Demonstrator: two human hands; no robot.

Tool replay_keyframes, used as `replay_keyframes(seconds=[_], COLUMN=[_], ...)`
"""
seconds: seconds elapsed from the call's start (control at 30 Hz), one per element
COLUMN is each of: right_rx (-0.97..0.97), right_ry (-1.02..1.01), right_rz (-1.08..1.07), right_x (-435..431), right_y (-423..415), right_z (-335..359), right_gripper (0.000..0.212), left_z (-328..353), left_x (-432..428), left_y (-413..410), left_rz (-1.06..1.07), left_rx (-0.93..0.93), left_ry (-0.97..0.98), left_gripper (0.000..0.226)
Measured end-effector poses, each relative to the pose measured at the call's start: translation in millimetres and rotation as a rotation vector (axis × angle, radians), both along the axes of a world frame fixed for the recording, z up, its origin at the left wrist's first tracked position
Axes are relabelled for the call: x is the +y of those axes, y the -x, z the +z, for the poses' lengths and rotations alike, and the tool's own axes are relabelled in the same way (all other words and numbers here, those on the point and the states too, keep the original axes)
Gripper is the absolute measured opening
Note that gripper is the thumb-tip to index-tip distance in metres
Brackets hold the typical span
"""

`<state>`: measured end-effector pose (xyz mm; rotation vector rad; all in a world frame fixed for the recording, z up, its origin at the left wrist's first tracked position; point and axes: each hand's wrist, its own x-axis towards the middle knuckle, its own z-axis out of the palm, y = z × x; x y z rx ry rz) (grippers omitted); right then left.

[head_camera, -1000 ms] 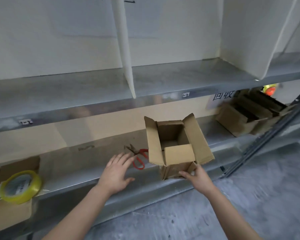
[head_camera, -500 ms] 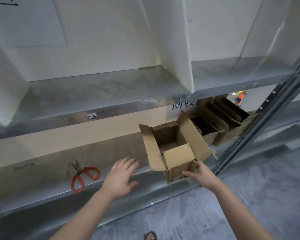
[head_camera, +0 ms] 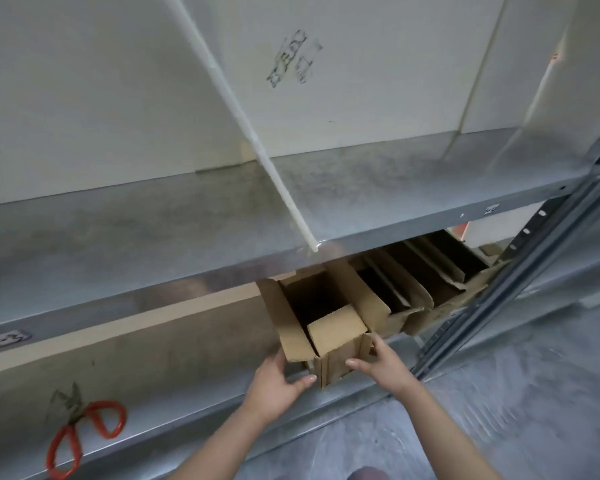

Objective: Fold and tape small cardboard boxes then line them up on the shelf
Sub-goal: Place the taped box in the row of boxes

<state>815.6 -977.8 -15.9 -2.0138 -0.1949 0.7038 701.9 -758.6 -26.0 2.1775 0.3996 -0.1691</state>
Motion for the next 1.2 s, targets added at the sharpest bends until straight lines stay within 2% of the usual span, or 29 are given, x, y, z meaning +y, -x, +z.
replay_keyframes(seconds=[0.07,0.13,0.23,0.4,0.47,0.57,0.7,0.83,1.03,1.2], right_rx=[-0.043,-0.095,-0.126,-0.122,-0.126,-0.168,-0.253,-0.418,-0.651,-0.750], right_ry=[-0.018,0.007,0.043,0.004,0.006,0.070,0.209,0.365,0.542,0.546], right_rz=[-0.115,-0.251,-0.438,-0.565,-0.504,-0.384,-0.262,-0.111,0.182,0.326], right_x=[2.5,7.5,15.4,25.0,24.8,19.3,8.7,6.7,26.9,68.9], right_y=[-3.5,-3.0,0.7,-0.4,-2.8,-1.4,17.0,44.6,91.0,137.1], right_z=[-7.1,-11.6,-12.7,-12.0,-12.2,-10.9,-8.8,-4.8,10.4,25.9], right_gripper=[0.042,0.048,0.057,0.050,0.054,0.067,0.077,0.076,0.072,0.069], left_z=[-1.5,-0.8,-1.7,-3.1,-4.3,-3.3,-3.7,1.4,27.1,48.1], left_x=[-12.2,-22.6,-35.5,-42.2,-38.6,-25.6,-3.6,15.5,25.2,54.9], left_y=[-10.0,-22.0,-37.2,-50.8,-51.5,-48.2,-34.6,-14.4,36.3,96.9], left_rz=[0.116,0.176,0.230,0.224,0.169,0.034,-0.158,-0.373,-0.383,-0.288], left_rx=[-0.013,-0.013,-0.003,-0.002,0.027,0.065,0.078,-0.001,-0.112,-0.090], left_ry=[0.136,0.191,0.217,0.192,0.154,0.049,-0.366,-0.715,-0.829,-0.921], left_gripper=[0.055,0.049,0.037,0.020,0.020,0.040,0.065,0.069,0.069,0.071])
